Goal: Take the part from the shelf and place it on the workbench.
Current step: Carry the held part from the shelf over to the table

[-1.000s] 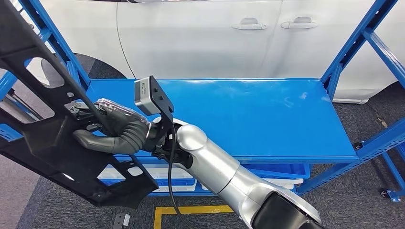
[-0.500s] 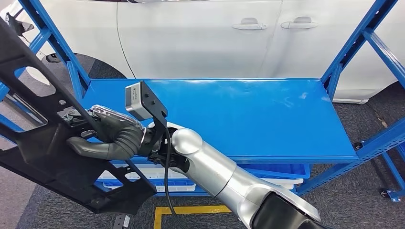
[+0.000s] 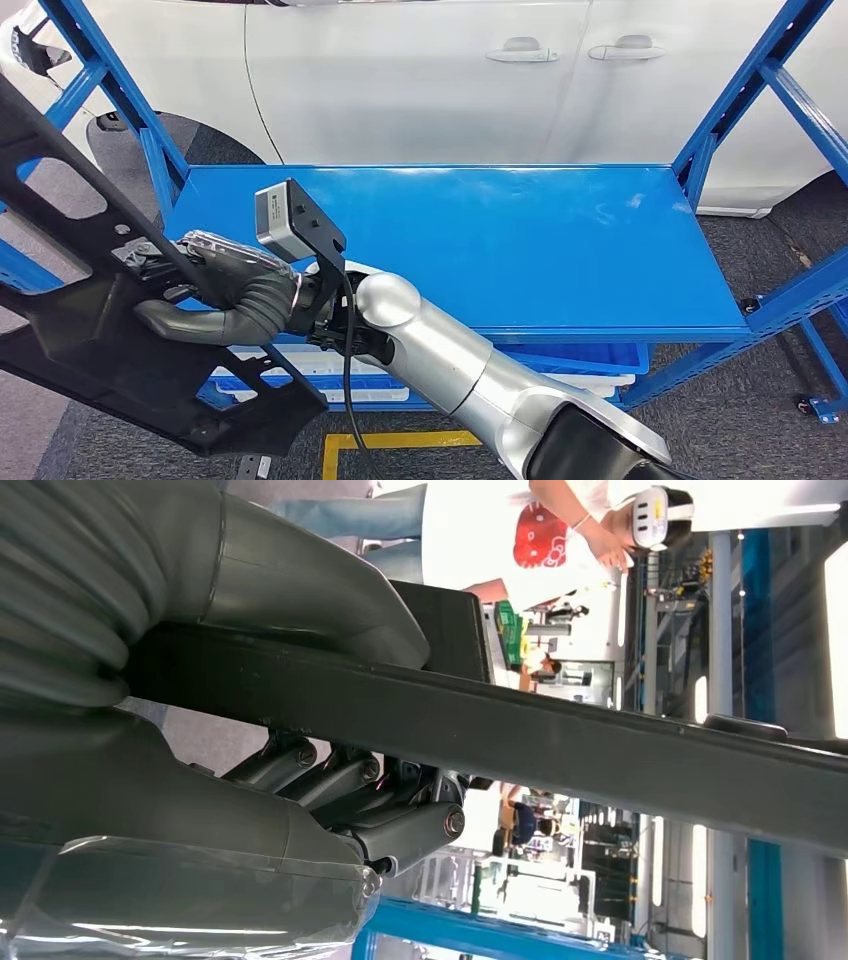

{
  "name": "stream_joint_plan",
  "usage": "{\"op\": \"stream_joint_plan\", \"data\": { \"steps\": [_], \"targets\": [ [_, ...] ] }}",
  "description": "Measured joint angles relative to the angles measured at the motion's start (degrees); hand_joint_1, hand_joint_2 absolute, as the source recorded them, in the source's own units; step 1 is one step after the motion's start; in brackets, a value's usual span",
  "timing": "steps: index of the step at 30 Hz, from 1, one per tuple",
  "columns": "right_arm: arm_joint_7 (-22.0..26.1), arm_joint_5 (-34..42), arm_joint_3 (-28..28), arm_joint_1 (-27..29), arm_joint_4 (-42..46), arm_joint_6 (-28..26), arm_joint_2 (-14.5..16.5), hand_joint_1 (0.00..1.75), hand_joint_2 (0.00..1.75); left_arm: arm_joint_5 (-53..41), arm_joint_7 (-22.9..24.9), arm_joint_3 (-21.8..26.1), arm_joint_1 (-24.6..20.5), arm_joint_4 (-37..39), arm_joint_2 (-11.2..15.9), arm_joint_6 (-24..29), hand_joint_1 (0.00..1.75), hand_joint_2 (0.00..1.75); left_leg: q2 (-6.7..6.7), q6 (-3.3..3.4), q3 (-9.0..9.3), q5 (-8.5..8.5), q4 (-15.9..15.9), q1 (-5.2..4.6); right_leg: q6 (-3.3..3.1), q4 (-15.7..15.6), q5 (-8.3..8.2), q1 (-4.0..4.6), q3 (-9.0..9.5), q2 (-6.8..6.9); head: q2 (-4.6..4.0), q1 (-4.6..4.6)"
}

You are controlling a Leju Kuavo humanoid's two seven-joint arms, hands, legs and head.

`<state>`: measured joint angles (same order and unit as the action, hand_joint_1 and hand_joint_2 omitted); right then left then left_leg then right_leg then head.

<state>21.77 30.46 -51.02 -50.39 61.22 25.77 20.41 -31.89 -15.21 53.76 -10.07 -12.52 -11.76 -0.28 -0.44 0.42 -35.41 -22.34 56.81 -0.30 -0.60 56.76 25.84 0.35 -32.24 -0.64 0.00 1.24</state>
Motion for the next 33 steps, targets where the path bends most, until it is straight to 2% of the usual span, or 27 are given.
{"op": "stream_joint_plan", "data": {
  "steps": [13,18,22,24,27,28,29,30,32,33],
  "targets": [
    [0.0,0.3,-0.1,0.0,0.0,0.1,0.0,1.75,1.75,0.0,0.0,0.4,0.1,0.0,0.0,0.0,0.00,1.75,-0.01,0.10,-0.04,-0.10,0.1,-0.10,0.07,0.0,-0.01,-0.05,0.01,0.00,0.00,-0.01],
    [0.0,0.2,-0.1,0.0,-0.1,0.2,0.0,1.75,1.75,-0.1,0.2,0.4,0.1,0.0,0.0,0.0,0.00,1.75,-0.02,0.41,-0.15,-0.34,0.4,-0.22,0.32,-0.1,0.06,-0.11,0.03,0.00,0.00,0.01],
    [0.0,0.2,-0.1,-0.1,-0.2,0.2,0.2,1.75,1.75,-0.1,0.3,0.4,0.1,0.0,0.0,0.0,0.00,1.75,0.01,0.89,0.05,-0.36,0.0,0.05,0.88,0.0,0.33,-0.02,0.15,0.01,0.01,0.00],
    [0.0,0.2,-0.1,-0.3,-0.2,0.3,0.3,1.75,1.75,-0.1,0.3,0.4,0.0,0.0,0.0,0.0,0.00,1.75,0.11,1.23,0.50,-0.17,-0.6,0.45,1.24,3.0,2.25,-0.01,-1.03,0.05,0.01,-0.15],
    [0.0,0.2,-0.1,-0.3,-0.3,0.3,0.3,1.75,1.75,-0.1,0.3,0.4,0.0,0.0,0.0,0.0,0.00,1.75,0.16,1.42,0.63,-0.20,-0.7,0.48,1.64,14.5,7.33,-0.43,-6.97,0.14,0.00,-0.27],
    [0.0,0.2,-0.1,-0.2,-0.4,0.3,0.3,1.75,1.75,-0.1,0.3,0.4,0.1,0.0,0.0,0.0,0.00,1.75,0.14,1.39,0.62,-0.26,-0.6,0.46,1.72,16.9,7.72,-0.54,-8.45,0.16,0.00,-0.27],
    [0.0,0.2,-0.1,-0.2,-0.5,0.3,0.3,1.75,1.75,-0.1,0.3,0.4,0.1,0.0,0.0,0.0,0.00,1.75,0.09,1.32,0.62,-0.35,-0.4,0.46,1.72,16.8,6.80,-0.62,-8.71,0.20,0.00,-0.27],
    [0.0,0.2,-0.1,-0.2,-0.5,0.3,0.3,1.75,1.75,-0.1,0.3,0.4,0.1,0.0,0.0,0.0,0.00,1.75,0.02,1.19,0.64,-0.48,-0.2,0.46,1.61,14.2,4.84,-0.67,-7.73,0.24,0.00,-0.28],
    [0.0,0.2,-0.1,-0.3,-0.5,0.3,0.3,1.75,1.75,-0.1,0.4,0.4,0.1,0.0,0.0,0.0,0.00,1.75,-0.10,0.81,0.65,-0.81,0.2,0.41,1.16,5.8,0.57,-0.61,-4.02,0.31,0.00,-0.26],
    [0.0,0.2,-0.1,-0.4,-0.5,0.3,0.3,1.75,1.75,-0.1,0.5,0.4,0.1,0.0,-0.1,0.0,0.00,1.75,-0.13,0.54,0.60,-0.94,0.4,0.38,0.92,2.7,-0.66,-0.50,-2.70,0.32,0.00,-0.26]
  ]
}}
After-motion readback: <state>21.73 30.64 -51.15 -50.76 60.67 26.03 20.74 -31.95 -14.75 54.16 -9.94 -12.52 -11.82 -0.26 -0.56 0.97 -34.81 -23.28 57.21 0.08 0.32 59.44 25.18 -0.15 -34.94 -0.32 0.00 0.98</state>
